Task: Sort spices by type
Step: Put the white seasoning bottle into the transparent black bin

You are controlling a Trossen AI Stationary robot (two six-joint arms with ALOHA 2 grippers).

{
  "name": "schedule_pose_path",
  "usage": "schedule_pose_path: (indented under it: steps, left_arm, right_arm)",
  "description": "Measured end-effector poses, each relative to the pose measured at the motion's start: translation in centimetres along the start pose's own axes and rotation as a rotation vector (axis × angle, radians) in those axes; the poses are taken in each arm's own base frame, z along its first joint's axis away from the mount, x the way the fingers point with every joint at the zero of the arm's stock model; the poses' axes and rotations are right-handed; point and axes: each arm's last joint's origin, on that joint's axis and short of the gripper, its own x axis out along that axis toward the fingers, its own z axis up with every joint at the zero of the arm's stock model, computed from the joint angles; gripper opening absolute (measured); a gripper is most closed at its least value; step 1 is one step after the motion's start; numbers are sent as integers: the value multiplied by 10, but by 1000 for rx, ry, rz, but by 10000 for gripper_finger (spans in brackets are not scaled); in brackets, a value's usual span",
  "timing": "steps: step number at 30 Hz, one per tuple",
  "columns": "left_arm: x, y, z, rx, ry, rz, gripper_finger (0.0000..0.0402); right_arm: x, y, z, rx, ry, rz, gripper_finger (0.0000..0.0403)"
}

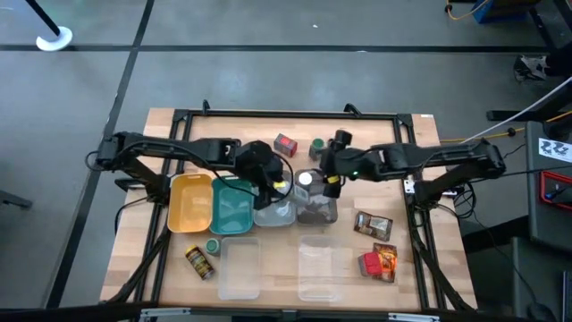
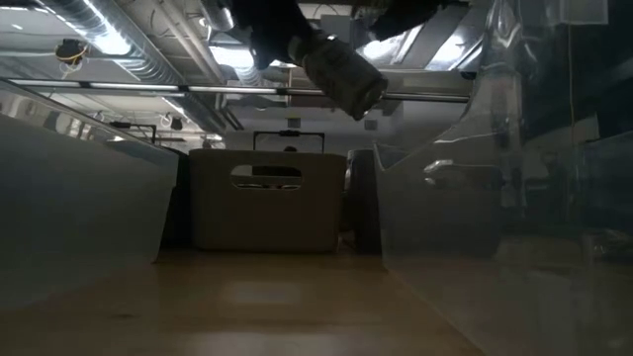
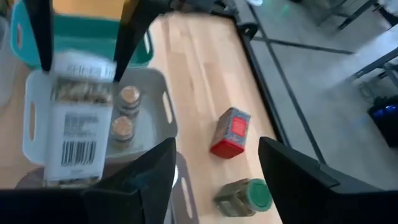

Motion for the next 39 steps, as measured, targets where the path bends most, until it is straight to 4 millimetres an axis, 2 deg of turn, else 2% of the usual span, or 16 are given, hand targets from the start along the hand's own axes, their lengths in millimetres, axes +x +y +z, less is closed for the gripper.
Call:
schedule_pose_path:
  steps: [8, 20, 30, 37, 39]
  left_arm:
    - [26, -2, 23, 64, 40, 1, 200]
    - [79, 3, 48, 134, 321, 94, 200]
    - [111, 9, 43, 129, 457, 135, 200]
    - [130, 14, 33, 128, 517, 166, 200]
    - [130, 17, 33, 125, 518, 172, 200]
  right_arm:
    - [-21, -10, -2, 13, -26, -6, 230]
    - [-40, -19, -17, -24, 67, -12, 230]
    - [-62, -30, -26, 8, 68, -22, 230]
    - [-63, -30, -29, 7, 92, -21, 230]
    - [-63, -30, -29, 3, 100, -21, 230]
